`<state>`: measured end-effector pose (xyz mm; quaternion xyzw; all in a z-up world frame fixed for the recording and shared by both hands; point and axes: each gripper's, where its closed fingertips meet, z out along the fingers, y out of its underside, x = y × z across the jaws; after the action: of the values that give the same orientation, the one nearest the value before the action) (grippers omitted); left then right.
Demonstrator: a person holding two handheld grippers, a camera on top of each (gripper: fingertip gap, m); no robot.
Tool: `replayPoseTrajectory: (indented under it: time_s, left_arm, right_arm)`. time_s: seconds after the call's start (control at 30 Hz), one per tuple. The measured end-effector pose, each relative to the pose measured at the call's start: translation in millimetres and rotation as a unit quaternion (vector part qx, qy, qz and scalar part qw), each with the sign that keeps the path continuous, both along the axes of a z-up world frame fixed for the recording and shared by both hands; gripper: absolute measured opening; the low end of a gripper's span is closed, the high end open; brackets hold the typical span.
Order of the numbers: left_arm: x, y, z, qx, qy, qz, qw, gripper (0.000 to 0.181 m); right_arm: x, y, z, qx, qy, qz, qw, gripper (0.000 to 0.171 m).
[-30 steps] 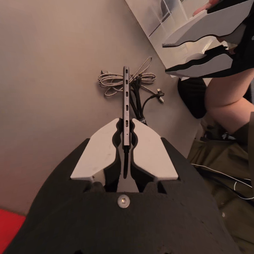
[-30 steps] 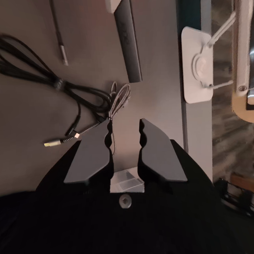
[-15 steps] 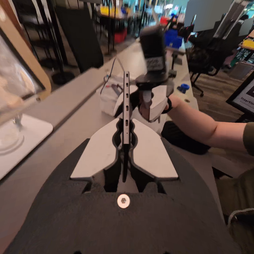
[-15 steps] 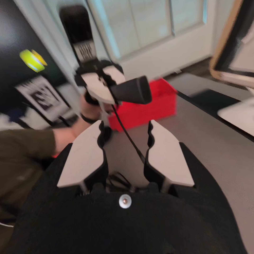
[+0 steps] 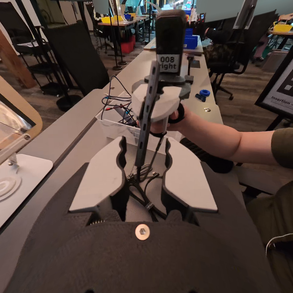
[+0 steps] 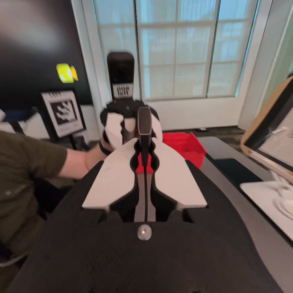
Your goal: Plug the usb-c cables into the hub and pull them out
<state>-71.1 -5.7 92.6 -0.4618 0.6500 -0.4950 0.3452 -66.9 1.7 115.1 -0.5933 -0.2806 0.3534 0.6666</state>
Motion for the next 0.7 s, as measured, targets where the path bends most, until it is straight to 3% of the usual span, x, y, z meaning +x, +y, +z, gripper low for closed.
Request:
replayPoseTrajectory:
  time_s: [0.1, 0.17, 0.33, 0.37, 0.4, 0.5, 0.57, 0.63, 0.7]
  left_arm:
    - [-6.6, 2.4, 14.5, 0.001, -0.036, 0.008, 0.999, 0.047]
    - [-7.3, -2.3, 20.9, -0.001, -0.066, 0.004, 0.998, 0.046]
    - [-3.0, -22.8, 2.5, 0.066, -0.058, -0.037, 0.995, 0.037]
    - [-1.3, -24.4, -3.8, 0.081, -0.048, -0.039, 0.995, 0.030]
    - [-0.8, -27.4, -8.8, 0.096, -0.041, -0.049, 0.993, 0.011]
    - [1.7, -27.1, -5.2, 0.091, -0.047, -0.038, 0.994, 0.010]
    - [-0.6, -24.3, 9.5, 0.051, -0.080, -0.031, 0.995, 0.009]
    - [-5.7, -22.5, 23.4, 0.002, -0.107, -0.040, 0.993, 0.009]
    - [-9.0, -18.4, 31.4, -0.031, -0.124, -0.042, 0.991, 0.009]
  right_arm:
    - [-3.3, 3.8, -19.8, -0.006, -0.134, -0.053, 0.990, 0.011]
    - [-16.0, 0.7, -37.2, -0.020, -0.214, -0.045, 0.976, 0.011]
    - [-39.7, -0.9, -65.3, -0.062, -0.281, -0.012, 0.958, 0.011]
    - [-40.7, -0.3, -70.8, -0.065, -0.295, -0.011, 0.953, 0.011]
    - [-41.3, 0.1, -74.5, -0.067, -0.302, -0.009, 0.951, 0.012]
    - [-42.8, 1.1, -67.8, -0.057, -0.256, 0.008, 0.965, 0.012]
    - [-43.1, 2.2, -55.3, -0.052, -0.187, 0.025, 0.981, 0.015]
    - [-43.1, 5.5, -46.0, -0.056, -0.126, 0.035, 0.990, 0.030]
    - [-45.3, 7.2, -41.9, -0.057, -0.091, 0.046, 0.993, 0.030]
